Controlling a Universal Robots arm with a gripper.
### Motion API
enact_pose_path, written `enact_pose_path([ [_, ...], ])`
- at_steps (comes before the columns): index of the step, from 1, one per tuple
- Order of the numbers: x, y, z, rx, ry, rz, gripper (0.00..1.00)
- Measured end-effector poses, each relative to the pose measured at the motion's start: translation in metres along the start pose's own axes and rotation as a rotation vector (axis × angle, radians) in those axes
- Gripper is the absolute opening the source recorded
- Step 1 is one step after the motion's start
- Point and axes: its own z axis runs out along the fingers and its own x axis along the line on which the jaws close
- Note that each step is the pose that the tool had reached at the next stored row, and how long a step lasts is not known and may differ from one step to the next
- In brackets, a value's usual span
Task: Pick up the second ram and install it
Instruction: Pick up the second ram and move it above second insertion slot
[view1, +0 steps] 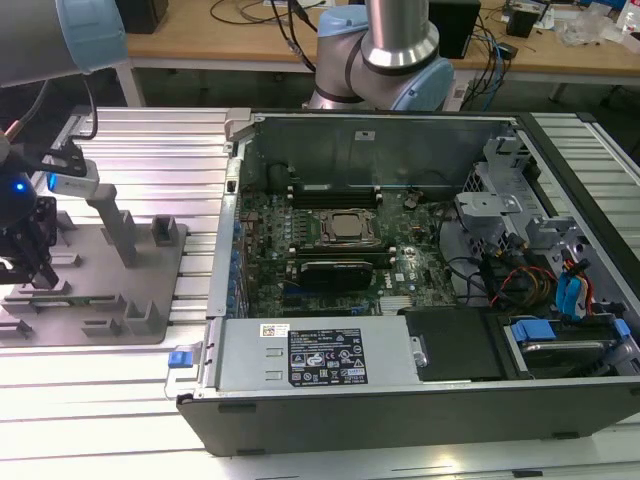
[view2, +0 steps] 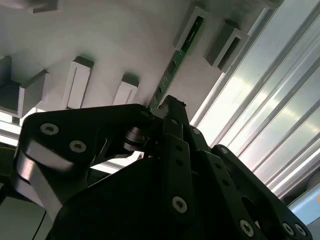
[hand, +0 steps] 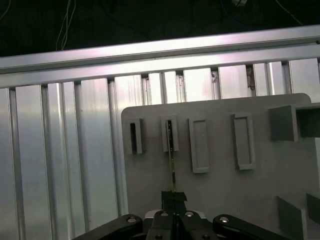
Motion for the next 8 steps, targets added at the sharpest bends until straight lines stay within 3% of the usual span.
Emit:
enact_pose_path([
  [2,-0.0001,0.0003,0.0032,0.0059,-0.0087,-0.007,0.08],
  [4,-0.0001,0.0016,0.0056,0.0088,-0.0128,-0.008,0.08],
  [8,0.0002,0.0075,0.0108,0.0144,-0.0159,-0.008,0.08],
])
